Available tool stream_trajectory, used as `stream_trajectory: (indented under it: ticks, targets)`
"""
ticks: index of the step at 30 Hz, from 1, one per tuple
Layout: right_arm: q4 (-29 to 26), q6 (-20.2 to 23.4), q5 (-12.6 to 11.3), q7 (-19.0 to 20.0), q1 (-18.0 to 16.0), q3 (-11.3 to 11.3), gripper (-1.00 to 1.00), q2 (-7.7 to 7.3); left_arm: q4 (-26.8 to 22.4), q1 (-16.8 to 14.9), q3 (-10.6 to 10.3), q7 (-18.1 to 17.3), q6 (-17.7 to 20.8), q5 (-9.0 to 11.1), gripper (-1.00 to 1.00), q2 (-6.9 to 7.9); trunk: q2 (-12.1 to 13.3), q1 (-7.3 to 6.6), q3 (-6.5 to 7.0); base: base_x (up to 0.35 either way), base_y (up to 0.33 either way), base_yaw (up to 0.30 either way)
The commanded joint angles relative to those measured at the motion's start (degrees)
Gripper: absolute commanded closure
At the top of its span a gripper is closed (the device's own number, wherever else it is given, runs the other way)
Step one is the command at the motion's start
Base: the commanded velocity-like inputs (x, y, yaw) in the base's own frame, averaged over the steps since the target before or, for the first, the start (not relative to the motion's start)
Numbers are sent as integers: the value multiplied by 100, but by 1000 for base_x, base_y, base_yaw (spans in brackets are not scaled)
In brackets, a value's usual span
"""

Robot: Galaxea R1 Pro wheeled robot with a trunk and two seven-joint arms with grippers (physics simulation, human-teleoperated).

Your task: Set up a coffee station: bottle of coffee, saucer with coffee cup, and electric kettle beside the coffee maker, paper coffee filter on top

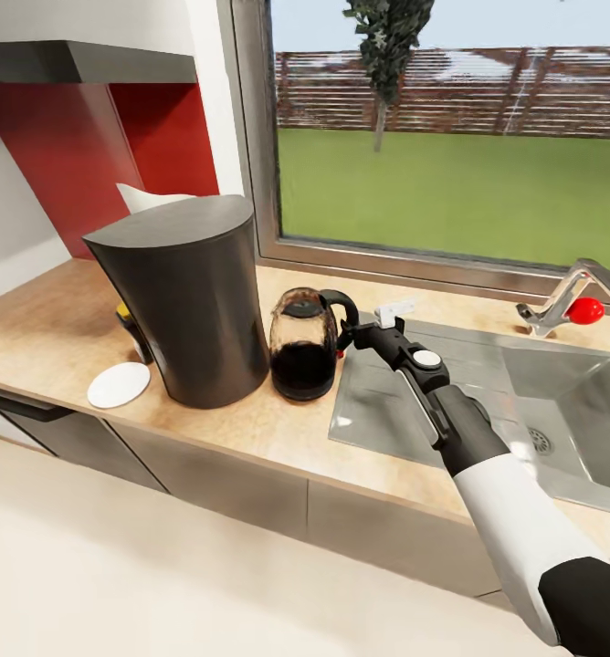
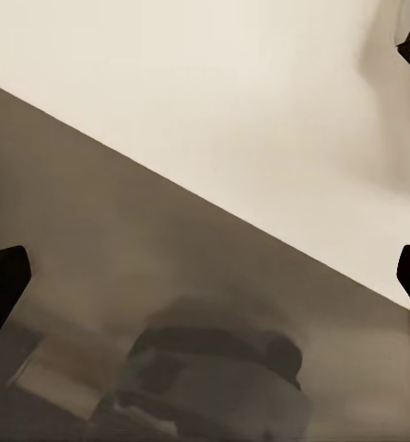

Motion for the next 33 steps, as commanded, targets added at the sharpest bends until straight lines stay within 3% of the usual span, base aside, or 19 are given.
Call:
stream_trajectory:
  ticks: [1, 9, 26, 29, 33]
  targets:
    - [-8, 26, -42, -4, -3, 10, -100, -6, -5, 2, 42, 4, -13, 7, -100, -1, -5, 1, -5, -16, 0, 0]
    - [20, 27, -40, -4, -2, 10, -100, -6, -5, 2, 47, 10, -9, 7, -100, -3, -5, 1, -5, -62, 0, 0]
    - [50, 18, -31, -4, 338, 10, -100, -9, -21, -14, 49, 11, -19, 0, -100, 22, -5, 1, -5, -284, 0, 0]
    - [48, 18, -29, -4, 457, 10, -100, -13, -50, -58, 50, 8, -46, -2, -100, 28, -5, 1, -5, -25, 0, 0]
    - [15, 16, -29, -4, 612, 10, -100, -14, -189, -387, 43, 0, -50, -2, -100, 61, -5, 1, -5, -3, 0, 0]
